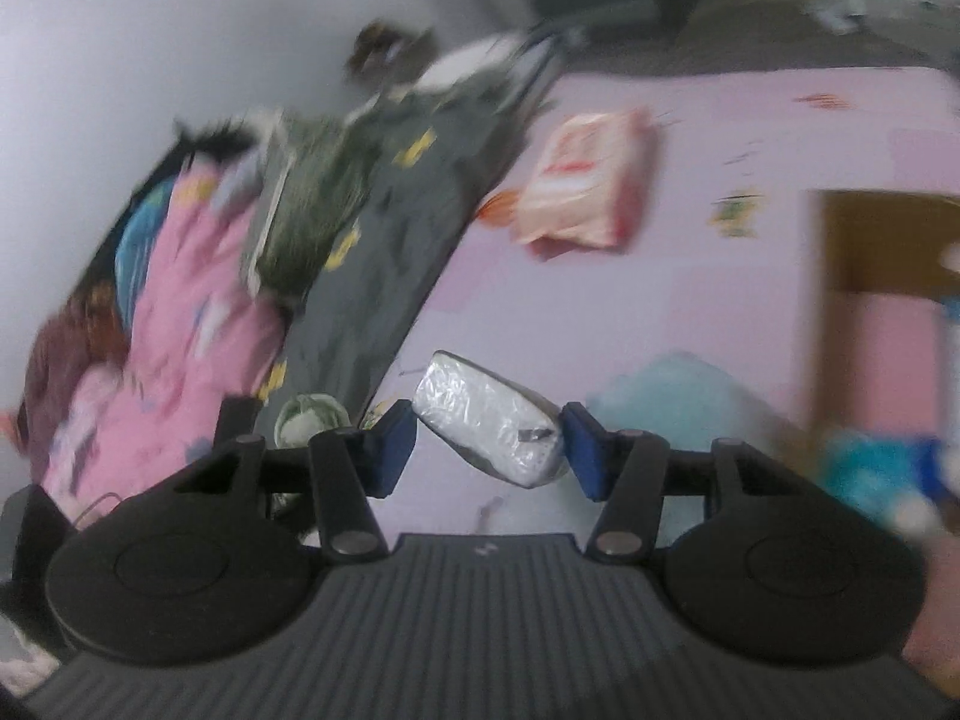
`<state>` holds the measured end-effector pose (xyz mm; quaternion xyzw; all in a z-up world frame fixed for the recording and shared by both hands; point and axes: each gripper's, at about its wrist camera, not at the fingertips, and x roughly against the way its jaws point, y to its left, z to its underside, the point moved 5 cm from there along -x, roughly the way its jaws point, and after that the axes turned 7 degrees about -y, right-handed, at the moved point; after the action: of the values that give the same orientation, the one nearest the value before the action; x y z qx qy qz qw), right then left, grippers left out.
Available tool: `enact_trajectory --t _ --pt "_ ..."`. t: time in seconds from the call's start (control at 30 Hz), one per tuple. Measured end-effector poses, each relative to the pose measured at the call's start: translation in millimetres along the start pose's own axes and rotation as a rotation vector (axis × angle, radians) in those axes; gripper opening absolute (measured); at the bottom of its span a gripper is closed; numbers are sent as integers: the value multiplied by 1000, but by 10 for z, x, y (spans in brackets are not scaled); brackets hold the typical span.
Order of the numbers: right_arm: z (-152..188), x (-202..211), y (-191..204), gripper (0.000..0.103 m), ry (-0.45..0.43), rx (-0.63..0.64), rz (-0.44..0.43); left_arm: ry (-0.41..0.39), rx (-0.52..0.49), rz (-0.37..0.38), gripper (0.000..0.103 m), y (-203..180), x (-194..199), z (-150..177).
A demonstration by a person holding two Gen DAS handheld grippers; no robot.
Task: Organize soft objects
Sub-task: 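Carry the scrunchie with the left tool and the packet with the right tool into the box, then open both tools to release the scrunchie and packet in the box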
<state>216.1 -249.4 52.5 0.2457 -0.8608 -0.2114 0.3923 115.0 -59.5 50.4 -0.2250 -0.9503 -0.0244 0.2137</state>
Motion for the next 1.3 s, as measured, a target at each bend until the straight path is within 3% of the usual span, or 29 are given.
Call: enact_trajectory --t 0.23,0.43,0.73,0.83,0.93,1.07,1.17,1.23,1.3 --pt "388 1341 -675 52 -146 -78 157 -5 -29 169 17 -748 -194 -116" --pt "919 1911 -1079 52 -77 -146 240 17 -57 247 17 -1235 -318 -64" --pt "1392 1633 -1375 53 175 -272 134 44 -66 248 17 -1384 -440 -31" --pt "1403 1450 -1499 55 240 -288 150 52 -73 250 18 -1405 -445 -26" --pt "1429 1373 -1662 58 282 -290 237 65 -80 263 18 -1454 -477 -3" --pt "1381 1446 -1766 67 239 -294 286 78 -97 291 18 -1559 -501 48" --pt "1304 1606 -1729 67 143 -301 293 84 -109 325 18 -1655 -503 87" --pt "1224 1708 -1660 67 69 -310 255 88 -120 358 18 -1749 -497 120" --pt "1170 1774 -1561 68 -4 -357 151 93 -131 396 18 -1855 -486 158"
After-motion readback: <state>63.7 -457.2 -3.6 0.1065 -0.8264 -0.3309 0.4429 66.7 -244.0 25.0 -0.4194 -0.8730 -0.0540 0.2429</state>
